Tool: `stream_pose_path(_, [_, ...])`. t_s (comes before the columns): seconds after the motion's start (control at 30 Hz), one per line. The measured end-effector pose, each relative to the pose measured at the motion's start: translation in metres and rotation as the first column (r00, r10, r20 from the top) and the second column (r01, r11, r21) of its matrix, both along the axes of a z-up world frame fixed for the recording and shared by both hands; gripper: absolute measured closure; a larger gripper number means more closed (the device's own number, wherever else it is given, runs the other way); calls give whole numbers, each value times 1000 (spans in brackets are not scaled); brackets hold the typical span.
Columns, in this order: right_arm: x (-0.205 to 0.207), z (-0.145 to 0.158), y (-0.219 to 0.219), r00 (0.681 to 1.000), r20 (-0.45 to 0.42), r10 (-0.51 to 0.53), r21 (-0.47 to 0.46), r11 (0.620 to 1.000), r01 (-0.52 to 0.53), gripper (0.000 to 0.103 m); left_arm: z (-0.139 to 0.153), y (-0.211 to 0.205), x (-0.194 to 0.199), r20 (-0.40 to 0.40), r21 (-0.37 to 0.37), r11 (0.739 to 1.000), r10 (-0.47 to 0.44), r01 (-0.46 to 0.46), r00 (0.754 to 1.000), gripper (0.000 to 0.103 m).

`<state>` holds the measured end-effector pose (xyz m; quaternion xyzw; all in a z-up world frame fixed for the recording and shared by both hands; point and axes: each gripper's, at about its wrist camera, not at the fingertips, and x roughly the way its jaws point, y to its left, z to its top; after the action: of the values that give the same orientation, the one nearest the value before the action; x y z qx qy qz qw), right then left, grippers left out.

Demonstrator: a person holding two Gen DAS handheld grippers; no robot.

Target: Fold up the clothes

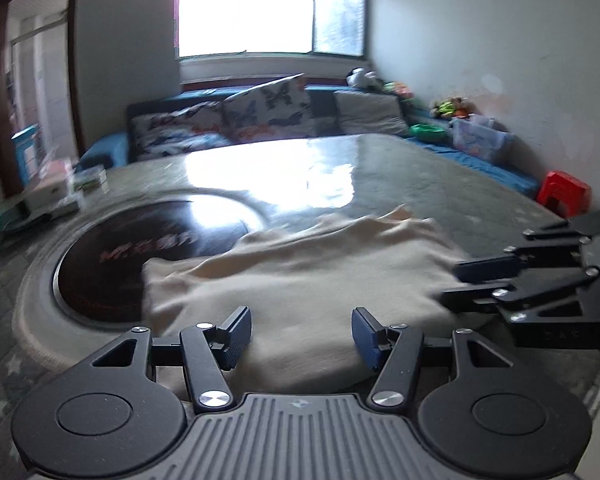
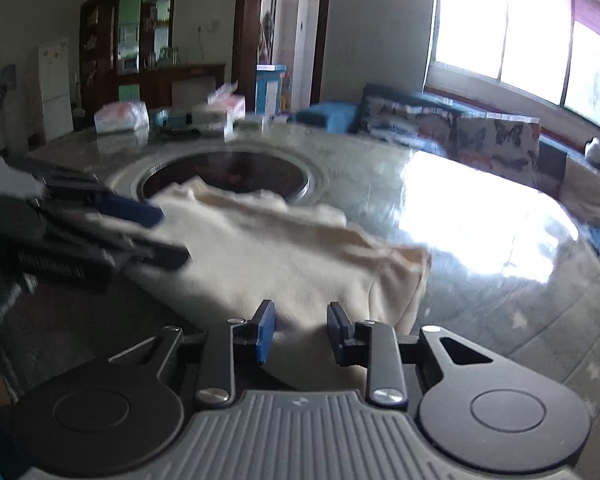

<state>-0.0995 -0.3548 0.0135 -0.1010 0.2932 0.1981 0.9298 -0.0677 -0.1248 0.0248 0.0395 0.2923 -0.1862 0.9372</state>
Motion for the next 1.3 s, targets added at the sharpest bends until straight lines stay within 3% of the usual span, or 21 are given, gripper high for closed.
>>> stream_pose_path(0.4, [38, 8, 0, 1000, -20, -8, 43, 999, 9, 75, 4, 29, 35, -54, -38, 996, 84, -87, 995, 44])
stream_pose_path(0.6, [78, -10, -12, 992, -100, -81, 60, 994, 87, 75, -2, 40, 46, -97, -60, 993, 93, -99, 991, 42])
stream_pose_path(0.9, [93, 7, -3, 994, -88, -64, 56, 996, 69, 74, 4, 31, 71, -93, -30, 994, 105, -109, 990, 43])
stream_pose_path(1.13, [118, -4, 11, 988, -127, -86, 48, 994, 93, 73, -2, 28, 98, -104, 49, 988, 148, -144, 983, 43])
stream_pose_path(1.3, [126, -8, 11, 984, -146, -101, 53, 993, 109, 70, -8, 30, 111, -135, 65, 986, 164, -156, 977, 42])
